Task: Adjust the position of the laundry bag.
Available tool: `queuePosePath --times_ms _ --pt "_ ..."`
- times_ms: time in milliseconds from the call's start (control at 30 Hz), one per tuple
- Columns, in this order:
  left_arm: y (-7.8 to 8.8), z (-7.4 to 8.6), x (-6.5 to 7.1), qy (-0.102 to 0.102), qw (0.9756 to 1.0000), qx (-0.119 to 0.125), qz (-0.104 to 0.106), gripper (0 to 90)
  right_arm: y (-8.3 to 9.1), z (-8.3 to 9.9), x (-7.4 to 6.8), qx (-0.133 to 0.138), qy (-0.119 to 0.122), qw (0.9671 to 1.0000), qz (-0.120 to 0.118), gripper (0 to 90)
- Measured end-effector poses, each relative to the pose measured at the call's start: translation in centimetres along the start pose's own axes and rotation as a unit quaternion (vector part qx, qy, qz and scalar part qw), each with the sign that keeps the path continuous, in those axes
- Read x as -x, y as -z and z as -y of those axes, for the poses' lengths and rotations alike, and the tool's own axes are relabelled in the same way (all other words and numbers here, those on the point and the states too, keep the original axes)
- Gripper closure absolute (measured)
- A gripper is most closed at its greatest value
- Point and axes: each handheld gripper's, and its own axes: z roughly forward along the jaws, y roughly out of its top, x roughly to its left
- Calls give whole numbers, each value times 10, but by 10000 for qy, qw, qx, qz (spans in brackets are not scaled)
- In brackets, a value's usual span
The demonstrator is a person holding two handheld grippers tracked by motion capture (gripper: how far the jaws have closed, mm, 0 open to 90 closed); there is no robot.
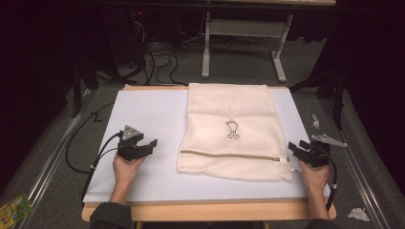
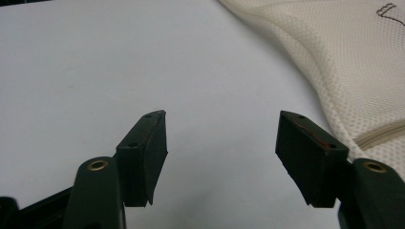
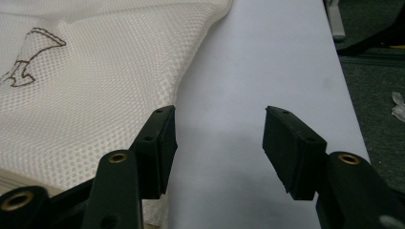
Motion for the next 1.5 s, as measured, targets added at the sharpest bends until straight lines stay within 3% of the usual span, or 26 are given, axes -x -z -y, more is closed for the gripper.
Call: queuePosePath --times_ms 200,233,467,533,633,867,967,1367,1500 --pt "-13 -10 19 -169 9995 -135 226 351 5 -3 -3 29 90 9999 -139 472" --pt "-17 -11 23 -88 9992 -144 354 349 4 -3 -3 -14 116 9998 -176 475" --pt "-27 -16 35 -115 9983 -253 519 348 4 -4 -8 -93 147 9994 -286 485" --pt "-32 -17 38 -3 9976 -239 649 342 3 -8 -12 -140 214 9990 -356 485" --pt "-35 -19 42 -81 9977 -299 604 339 1 -12 -17 -214 231 9986 -416 485" --pt "-53 -31 62 -189 9957 -432 797 345 -14 -17 -26 -520 285 9974 -403 492" --pt "-62 -34 70 -282 9951 -543 778 347 -18 -20 -28 -595 281 9971 -373 506" --pt "-78 -38 77 -223 9938 -777 769 366 -27 -22 -27 -951 182 9947 -336 499" --pt "-83 -39 79 -162 9934 -858 748 379 -27 -28 -28 -1230 107 9918 -335 486"
